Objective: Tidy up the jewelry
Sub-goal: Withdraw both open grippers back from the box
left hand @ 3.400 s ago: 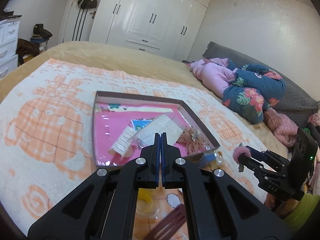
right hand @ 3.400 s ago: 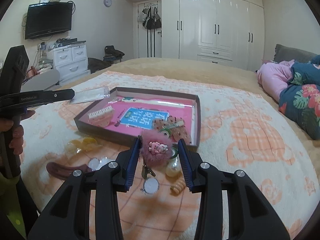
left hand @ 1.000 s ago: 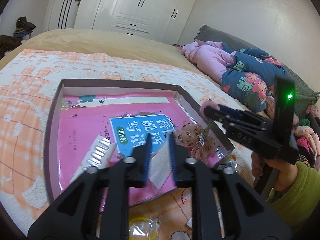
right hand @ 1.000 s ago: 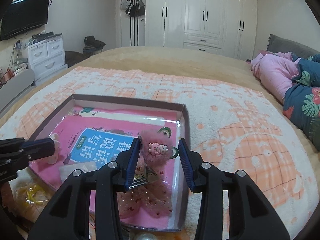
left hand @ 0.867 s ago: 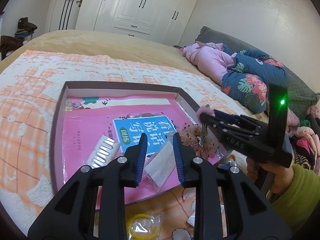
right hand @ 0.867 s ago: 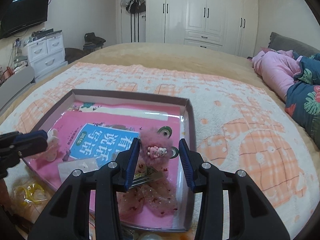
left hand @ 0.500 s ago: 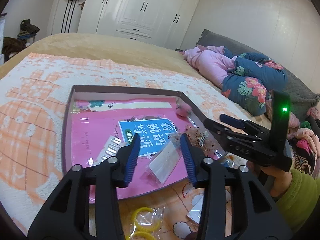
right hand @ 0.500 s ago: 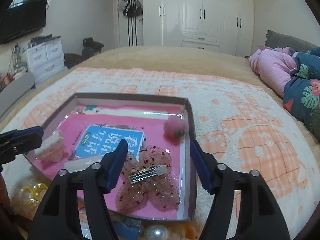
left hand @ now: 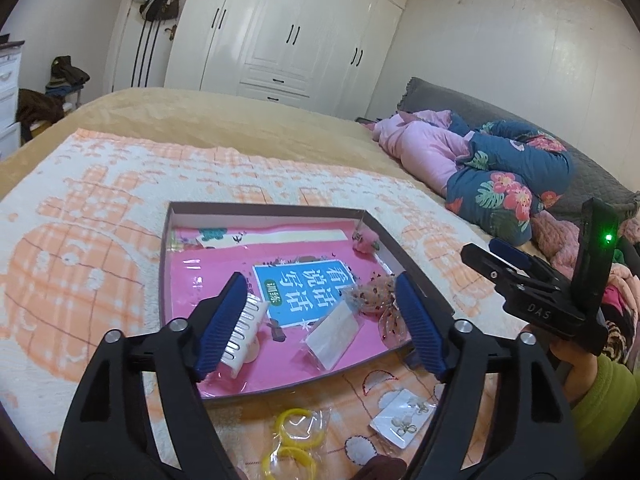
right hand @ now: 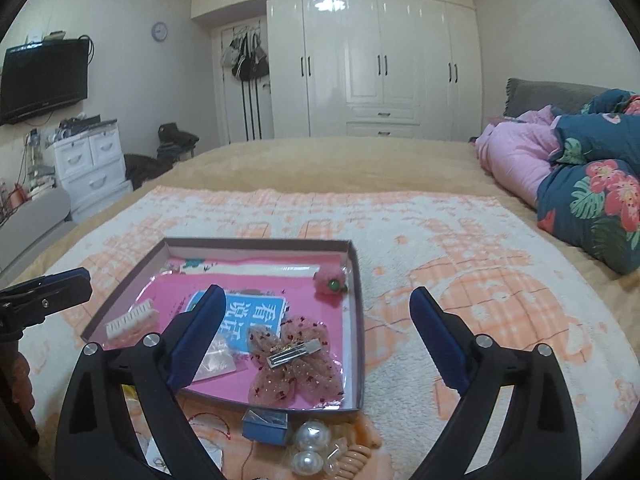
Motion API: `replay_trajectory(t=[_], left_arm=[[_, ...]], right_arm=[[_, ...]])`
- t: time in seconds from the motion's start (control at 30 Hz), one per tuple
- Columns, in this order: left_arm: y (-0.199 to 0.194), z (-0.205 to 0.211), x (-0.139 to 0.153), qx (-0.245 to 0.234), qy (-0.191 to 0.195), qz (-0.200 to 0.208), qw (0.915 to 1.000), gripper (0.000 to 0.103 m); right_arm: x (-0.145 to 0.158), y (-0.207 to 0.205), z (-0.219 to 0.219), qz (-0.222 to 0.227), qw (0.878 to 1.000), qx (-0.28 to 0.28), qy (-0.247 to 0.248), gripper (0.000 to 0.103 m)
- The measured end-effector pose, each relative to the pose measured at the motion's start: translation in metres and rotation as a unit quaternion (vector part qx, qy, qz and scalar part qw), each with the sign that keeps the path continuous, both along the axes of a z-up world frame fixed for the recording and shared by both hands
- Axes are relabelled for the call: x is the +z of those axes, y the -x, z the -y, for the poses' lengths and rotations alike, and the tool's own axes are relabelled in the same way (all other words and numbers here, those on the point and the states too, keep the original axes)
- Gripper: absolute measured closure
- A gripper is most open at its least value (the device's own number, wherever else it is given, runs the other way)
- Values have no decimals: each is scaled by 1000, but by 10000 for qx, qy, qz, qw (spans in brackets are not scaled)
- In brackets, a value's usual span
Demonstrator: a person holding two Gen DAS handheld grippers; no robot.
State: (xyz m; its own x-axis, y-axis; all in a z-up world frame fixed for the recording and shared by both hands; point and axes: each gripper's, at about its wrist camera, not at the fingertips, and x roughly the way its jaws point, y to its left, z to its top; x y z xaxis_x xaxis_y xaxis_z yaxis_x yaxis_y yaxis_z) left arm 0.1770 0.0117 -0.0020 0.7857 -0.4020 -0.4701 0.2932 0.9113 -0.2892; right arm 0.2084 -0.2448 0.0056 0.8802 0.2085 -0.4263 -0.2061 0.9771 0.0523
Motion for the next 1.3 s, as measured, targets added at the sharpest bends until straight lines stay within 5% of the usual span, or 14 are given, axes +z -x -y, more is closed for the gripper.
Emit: replay_trajectory(t=[0.4,1.3], left_arm=[[27,1,24,81,-41,441,9990,11],[82,-15,50,296,4,949,9950,11]], right_arm=[[26,33,2,525,9985,-96,88,6],[55,102,3,905,9957,135,-111,6]])
